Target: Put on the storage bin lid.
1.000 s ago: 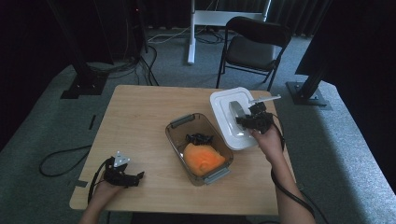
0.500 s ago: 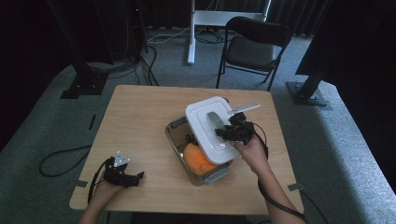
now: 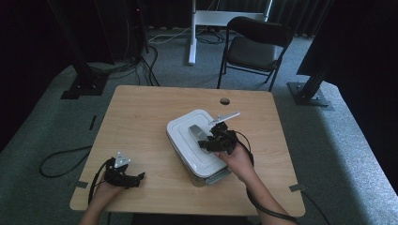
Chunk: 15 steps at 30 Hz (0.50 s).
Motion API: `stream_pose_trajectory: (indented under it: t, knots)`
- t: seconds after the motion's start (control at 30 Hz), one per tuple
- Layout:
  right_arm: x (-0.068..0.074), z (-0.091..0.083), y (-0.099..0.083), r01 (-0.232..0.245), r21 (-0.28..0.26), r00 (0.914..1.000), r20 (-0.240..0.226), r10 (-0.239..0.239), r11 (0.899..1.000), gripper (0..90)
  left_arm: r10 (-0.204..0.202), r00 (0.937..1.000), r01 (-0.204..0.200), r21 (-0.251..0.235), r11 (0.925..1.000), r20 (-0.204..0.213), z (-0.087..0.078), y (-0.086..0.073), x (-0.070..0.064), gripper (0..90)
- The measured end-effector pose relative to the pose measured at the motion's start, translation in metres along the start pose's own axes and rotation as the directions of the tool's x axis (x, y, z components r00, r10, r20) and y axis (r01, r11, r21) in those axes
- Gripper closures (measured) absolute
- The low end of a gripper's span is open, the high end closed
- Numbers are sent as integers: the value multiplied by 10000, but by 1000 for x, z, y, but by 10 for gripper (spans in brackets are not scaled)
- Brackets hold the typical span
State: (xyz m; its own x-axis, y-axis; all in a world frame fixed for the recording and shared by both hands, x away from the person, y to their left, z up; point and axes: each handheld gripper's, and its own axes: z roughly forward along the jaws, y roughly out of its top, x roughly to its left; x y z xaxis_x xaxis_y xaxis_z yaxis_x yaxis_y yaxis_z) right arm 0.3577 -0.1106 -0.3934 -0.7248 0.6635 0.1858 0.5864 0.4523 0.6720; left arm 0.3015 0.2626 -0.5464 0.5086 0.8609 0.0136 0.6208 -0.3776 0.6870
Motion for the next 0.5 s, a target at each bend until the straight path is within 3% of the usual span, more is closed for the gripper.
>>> stream_pose_trajectory:
  t: [0.03,0.5]
  knots:
    - [-1,0,-1,-94,-83,9998,-172,93,9999,677,9,10000,-9,-1,10000,-4,0,0,0,16]
    - [8,4,-10,-206,-141,9991,-370,201,9997,681,4,10000,-4,9,10000,4,0,0,0,16]
